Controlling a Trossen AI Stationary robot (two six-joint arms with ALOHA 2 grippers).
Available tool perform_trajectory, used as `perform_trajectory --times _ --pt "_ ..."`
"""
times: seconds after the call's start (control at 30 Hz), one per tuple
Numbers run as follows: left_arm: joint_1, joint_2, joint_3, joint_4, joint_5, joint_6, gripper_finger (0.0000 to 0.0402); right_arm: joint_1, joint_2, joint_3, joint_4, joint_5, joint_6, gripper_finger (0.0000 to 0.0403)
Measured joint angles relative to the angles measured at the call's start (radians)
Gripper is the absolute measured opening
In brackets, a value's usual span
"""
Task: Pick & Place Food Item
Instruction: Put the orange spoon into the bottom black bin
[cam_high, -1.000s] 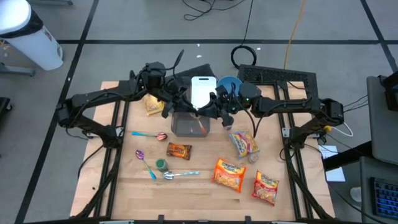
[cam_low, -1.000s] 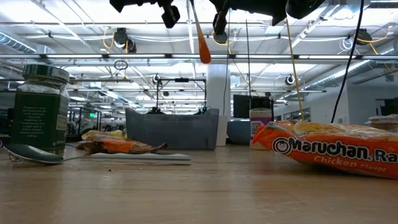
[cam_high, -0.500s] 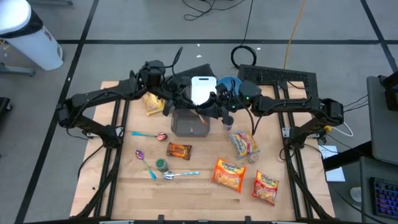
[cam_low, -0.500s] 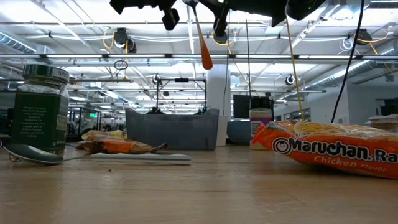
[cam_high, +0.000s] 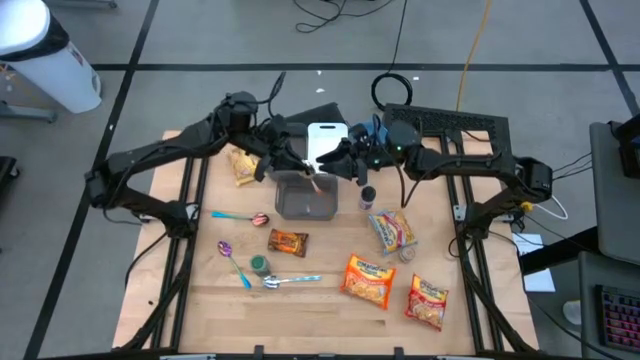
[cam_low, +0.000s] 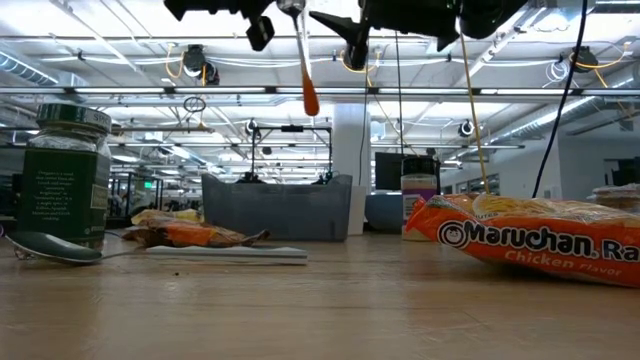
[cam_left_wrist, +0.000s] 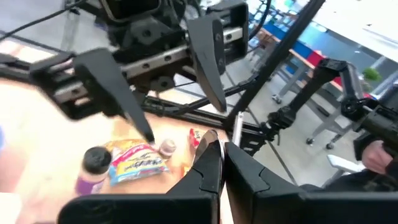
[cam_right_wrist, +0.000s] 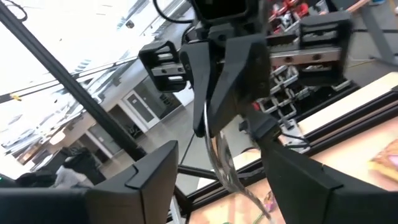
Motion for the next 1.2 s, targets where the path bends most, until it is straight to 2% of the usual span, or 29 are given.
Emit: perform_trajectory --times 0.23,0.43,0.57,0.8,1.2 --pt "0.081 -0.068 0.000 -0.122 -0.066 0.074 0.0006 -0.024 0.000 0.000 0.000 0.003 0.000 0.0224" --pt "0.132 -0.085 0.000 -0.267 -0.165 0.175 0.0007 -0.018 0.000 0.000 -0.040 0.011 -0.015 0.0223" --pt "0.149 -0.079 0.000 -0.322 -0.247 0.235 0.0008 0.002 0.000 0.000 -0.102 0.091 -0.042 0.0223" --pt "0.183 -0.076 0.000 -0.332 -0.328 0.244 0.0006 0.039 0.000 0.000 -0.150 0.177 -0.079 0.0224" --pt "0.191 -0.075 0.001 -0.397 -0.336 0.179 0.0013 0.037 0.000 0.000 -0.188 0.216 -0.090 0.0221"
